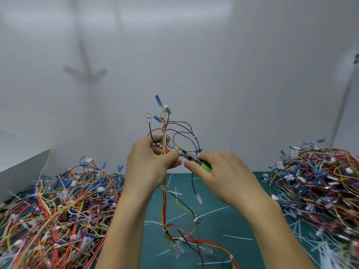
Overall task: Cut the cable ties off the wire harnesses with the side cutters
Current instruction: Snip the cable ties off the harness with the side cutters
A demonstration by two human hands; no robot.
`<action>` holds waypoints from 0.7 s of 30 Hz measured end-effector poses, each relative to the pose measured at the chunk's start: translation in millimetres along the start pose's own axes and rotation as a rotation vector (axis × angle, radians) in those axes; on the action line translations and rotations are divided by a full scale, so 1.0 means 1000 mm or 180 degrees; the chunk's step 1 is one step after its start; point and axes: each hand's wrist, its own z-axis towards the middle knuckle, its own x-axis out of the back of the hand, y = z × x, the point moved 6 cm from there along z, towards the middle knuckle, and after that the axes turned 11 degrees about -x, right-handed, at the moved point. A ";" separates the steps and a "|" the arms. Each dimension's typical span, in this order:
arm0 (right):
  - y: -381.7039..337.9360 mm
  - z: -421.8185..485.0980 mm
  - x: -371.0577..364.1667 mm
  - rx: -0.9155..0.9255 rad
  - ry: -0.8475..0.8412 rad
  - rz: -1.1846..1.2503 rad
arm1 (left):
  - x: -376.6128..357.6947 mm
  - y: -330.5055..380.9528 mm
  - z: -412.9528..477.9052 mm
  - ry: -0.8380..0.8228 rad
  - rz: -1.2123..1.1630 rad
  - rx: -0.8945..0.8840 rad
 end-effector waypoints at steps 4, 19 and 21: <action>0.000 0.000 0.000 -0.0015 -0.0024 0.0038 | 0.000 0.000 0.000 0.0011 -0.0013 -0.0012; 0.001 0.002 0.001 -0.0054 -0.0084 0.0289 | -0.001 0.007 0.000 0.0041 -0.0183 -0.0226; 0.000 0.001 0.002 -0.0042 -0.0086 0.0325 | -0.002 0.009 0.000 0.0057 -0.0165 -0.0272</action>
